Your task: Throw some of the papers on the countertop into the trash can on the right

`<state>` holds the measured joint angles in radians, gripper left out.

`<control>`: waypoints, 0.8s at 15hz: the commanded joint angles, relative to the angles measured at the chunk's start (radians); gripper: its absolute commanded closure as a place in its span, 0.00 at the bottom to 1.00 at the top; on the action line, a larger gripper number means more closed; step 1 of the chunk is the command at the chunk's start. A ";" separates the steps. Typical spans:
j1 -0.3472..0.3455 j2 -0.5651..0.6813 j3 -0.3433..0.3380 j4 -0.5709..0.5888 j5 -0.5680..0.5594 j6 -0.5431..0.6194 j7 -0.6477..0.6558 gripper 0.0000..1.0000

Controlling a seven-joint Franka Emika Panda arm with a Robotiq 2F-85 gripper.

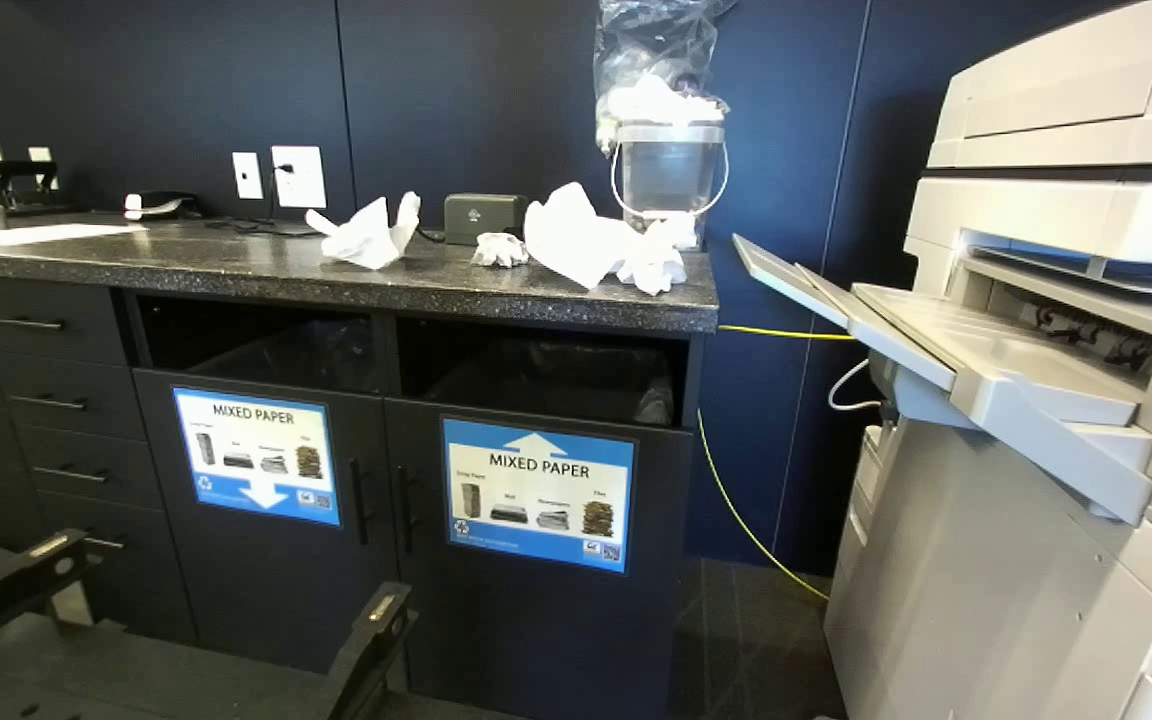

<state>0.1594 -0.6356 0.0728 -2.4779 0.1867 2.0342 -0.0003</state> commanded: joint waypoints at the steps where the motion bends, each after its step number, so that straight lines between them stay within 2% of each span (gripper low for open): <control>1: 0.005 0.180 0.002 0.105 0.134 0.104 0.087 0.00; 6: 0.004 0.464 0.070 0.220 0.279 0.333 0.279 0.00; 9: 0.006 0.631 0.105 0.305 0.295 0.466 0.429 0.00; 12: 0.006 0.775 0.099 0.421 0.280 0.520 0.571 0.00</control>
<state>0.1655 -0.0007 0.1758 -2.2019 0.4613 2.5188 0.4461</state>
